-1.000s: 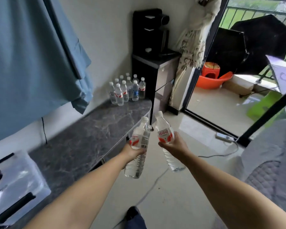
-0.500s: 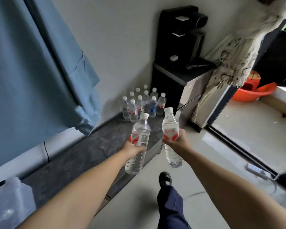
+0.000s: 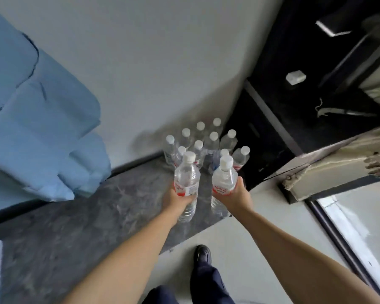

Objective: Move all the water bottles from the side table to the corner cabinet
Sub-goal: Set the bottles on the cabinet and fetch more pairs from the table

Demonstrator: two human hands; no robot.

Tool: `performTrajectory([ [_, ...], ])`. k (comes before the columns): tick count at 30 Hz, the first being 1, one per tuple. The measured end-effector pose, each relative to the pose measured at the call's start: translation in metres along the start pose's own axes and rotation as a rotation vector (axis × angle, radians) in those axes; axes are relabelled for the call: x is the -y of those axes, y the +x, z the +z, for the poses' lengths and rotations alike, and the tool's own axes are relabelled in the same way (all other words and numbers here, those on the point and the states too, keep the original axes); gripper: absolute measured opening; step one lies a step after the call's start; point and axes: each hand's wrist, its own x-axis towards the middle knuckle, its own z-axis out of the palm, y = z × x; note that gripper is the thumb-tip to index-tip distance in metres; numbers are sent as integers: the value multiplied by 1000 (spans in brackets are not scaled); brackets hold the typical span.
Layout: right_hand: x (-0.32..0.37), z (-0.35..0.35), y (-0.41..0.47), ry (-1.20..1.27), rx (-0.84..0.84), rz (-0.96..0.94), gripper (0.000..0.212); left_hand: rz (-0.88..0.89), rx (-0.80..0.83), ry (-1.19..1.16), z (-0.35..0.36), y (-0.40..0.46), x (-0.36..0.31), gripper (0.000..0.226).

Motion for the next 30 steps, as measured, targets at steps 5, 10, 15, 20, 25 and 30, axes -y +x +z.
performTrajectory([
  [5,-12,43,60,102,3,89,69,65,-109,-18,35,65,10,45],
  [10,-23,83,100,161,-28,125,67,237,-170,-18,59,111,16,41],
  [15,-28,110,131,244,-69,132,72,149,-182,-138,78,150,33,46],
  [20,-40,128,144,242,-73,180,56,227,-225,-129,93,164,43,51],
  [25,-46,126,145,186,-36,184,48,256,-142,-55,93,166,52,61],
  [30,-35,116,140,110,-4,194,50,202,-56,-41,84,165,40,64],
])
